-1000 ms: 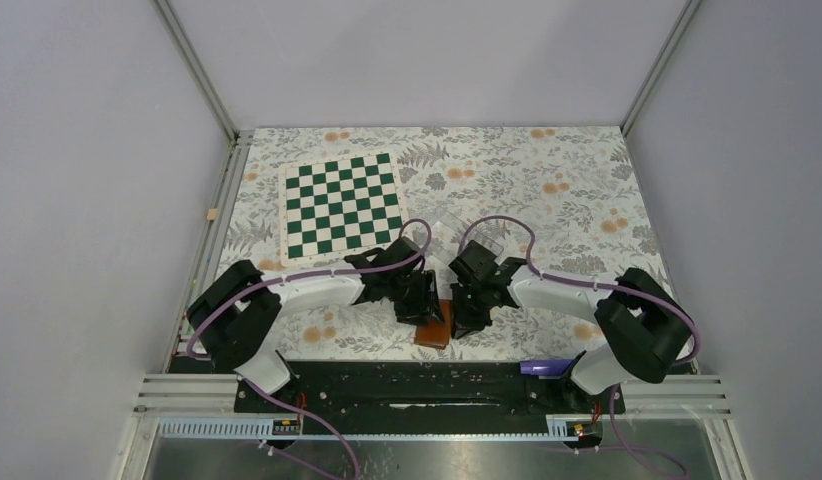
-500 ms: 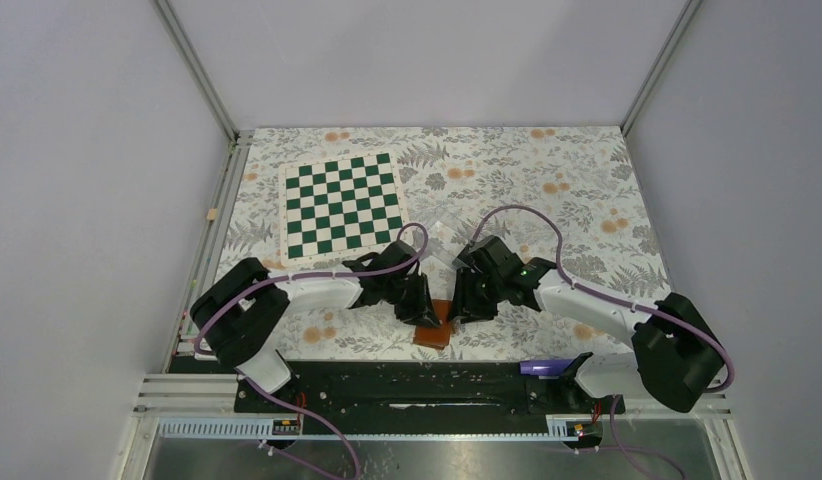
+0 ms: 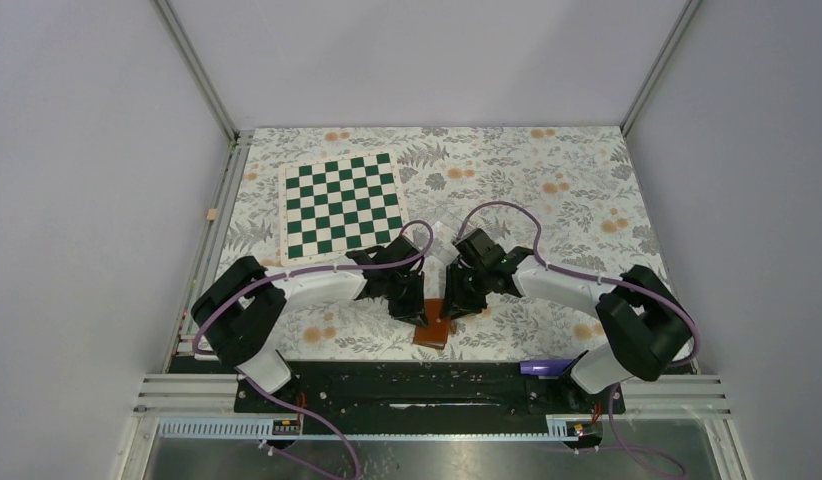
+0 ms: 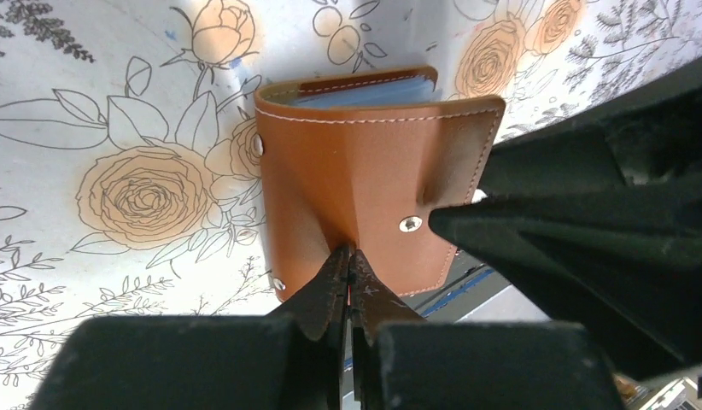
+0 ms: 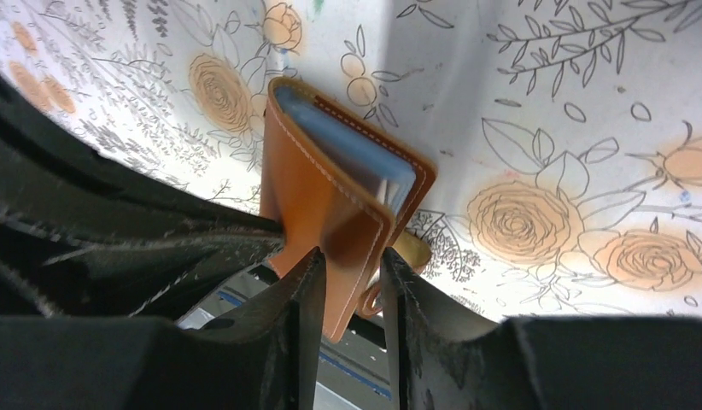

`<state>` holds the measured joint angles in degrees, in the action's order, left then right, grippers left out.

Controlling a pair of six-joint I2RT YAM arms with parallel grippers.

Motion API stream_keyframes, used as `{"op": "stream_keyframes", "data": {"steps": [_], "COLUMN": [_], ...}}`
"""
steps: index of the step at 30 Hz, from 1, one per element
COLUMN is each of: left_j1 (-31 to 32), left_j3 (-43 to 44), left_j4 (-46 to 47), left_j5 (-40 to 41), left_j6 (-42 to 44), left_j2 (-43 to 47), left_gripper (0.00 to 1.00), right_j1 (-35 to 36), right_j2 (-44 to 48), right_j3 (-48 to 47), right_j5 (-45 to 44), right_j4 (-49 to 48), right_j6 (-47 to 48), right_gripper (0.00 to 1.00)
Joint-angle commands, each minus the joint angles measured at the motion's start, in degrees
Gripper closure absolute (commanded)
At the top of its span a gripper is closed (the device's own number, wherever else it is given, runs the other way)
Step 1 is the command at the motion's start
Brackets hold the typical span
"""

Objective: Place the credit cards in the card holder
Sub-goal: Close the card holder at the corner of the board.

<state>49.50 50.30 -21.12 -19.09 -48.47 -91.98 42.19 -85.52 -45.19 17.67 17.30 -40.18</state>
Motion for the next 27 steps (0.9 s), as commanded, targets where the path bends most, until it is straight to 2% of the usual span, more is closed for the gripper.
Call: {"op": "stream_keyframes", "data": {"steps": [1,6,11,15,24,27], "left_j1": [0.3,0.6,1.9,3.1,3.8,3.6], "left_j3": [0.8,1.1,2.3,3.2,3.7,2.6], "left_j4": [0.1,1.0,-2.8,-5.0,-4.1,0.1], "left_j5": [0.2,-1.9,0.2,1.5,3.3,2.4], "left_j6": [2.0,2.5,4.6,6.1,5.5,3.9], "left_j2": [0.2,-1.3,-4.1,-6.0,-3.2,0.0], "left_gripper": [1.0,1.0,1.0,1.0,1.0,0.9], "right_j1": [-0.4,-0.4,-0.4,-0.4,-0.4,-0.4], "right_j2": [-3.3,-2.6,4.0,5.9,0.8,-4.7], "right_j3": [-2.9,-3.4,-2.8,-2.6,-2.2,-2.7], "right_j5": [0.4,-0.3,-4.1,-5.0,-1.9,0.4], "right_j4": [0.3,1.3,2.9,3.4,-1.4,-2.2], "right_j6": [2.0,2.8,3.6,4.1,2.9,2.7], "right_gripper": [0.65,0.67,0.68,0.68,0.74,0.81]}}
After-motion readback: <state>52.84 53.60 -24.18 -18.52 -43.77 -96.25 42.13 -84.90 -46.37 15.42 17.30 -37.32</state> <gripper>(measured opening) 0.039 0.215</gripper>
